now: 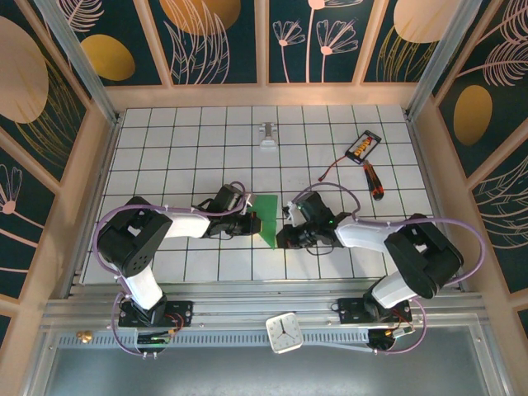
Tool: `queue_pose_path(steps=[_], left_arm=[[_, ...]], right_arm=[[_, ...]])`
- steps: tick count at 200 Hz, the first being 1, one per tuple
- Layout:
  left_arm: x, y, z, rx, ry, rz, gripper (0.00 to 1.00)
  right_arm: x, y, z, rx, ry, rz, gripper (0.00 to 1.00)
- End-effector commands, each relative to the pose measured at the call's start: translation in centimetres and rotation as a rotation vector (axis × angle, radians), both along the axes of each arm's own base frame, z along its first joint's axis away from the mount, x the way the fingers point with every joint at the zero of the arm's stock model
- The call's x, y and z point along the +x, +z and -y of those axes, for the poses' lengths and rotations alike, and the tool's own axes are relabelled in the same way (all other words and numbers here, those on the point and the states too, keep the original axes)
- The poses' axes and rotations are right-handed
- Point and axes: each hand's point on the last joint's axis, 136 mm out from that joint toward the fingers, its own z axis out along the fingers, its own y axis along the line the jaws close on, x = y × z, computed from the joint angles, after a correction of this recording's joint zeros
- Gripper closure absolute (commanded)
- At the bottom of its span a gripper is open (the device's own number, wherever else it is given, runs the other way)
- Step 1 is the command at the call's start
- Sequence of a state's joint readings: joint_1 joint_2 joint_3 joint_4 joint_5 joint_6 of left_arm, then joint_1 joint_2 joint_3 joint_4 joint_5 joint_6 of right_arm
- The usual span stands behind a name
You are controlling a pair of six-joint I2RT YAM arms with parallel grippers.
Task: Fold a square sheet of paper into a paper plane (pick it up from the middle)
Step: Third fold the triangle at the center of the table.
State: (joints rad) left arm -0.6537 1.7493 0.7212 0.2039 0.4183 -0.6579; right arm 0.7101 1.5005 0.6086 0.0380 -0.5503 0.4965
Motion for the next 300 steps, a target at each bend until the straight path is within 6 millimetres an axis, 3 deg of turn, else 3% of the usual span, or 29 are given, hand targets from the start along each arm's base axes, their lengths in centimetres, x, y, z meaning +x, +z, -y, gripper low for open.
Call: queue_pose_path(steps=[1,52,78,119,149,201,238,300], left_arm=[[-1.6,-3.4,-3.3,0.161,0.037,-0.084,1.0],[-1.4,-3.2,-3.1,0.152,0.04,-0.08,1.0],[-1.2,-3.1,-3.0,0.152,0.038,-0.077,1.0],[-1.2,-3.2,-2.9,0.147,0.042,-0.079,1.0],[-1.3,-3.2,-3.0,0.148,0.041,-0.08,1.0],[-1.3,-3.1,-3.0,0.149,0.039,-0.077,1.0],[-1.2,-3.3,-3.2,0.165,0.036,-0.072,1.0],[-1.3,-3.7,-3.5,0.187,0.031,-0.075,1.0]], right_arm=[[2.0,1.4,-1.9,0.072,-0.01,0.015,1.0],[4.4,-0.5,-2.3,0.055,-0.042,0.006,1.0],[4.0,-1.2,-2.2,0.046,-0.036,-0.011,1.0],[2.5,0.3,-1.9,0.065,-0.004,0.011,1.0],[1.2,-0.4,-2.5,0.049,0.03,-0.011,1.0],[1.5,-1.8,-4.0,0.027,0.056,-0.024,1.0],[0.1,-4.6,-1.7,-0.092,0.047,-0.082,1.0],[-4.6,-6.2,2.8,-0.196,0.046,-0.165,1.0]])
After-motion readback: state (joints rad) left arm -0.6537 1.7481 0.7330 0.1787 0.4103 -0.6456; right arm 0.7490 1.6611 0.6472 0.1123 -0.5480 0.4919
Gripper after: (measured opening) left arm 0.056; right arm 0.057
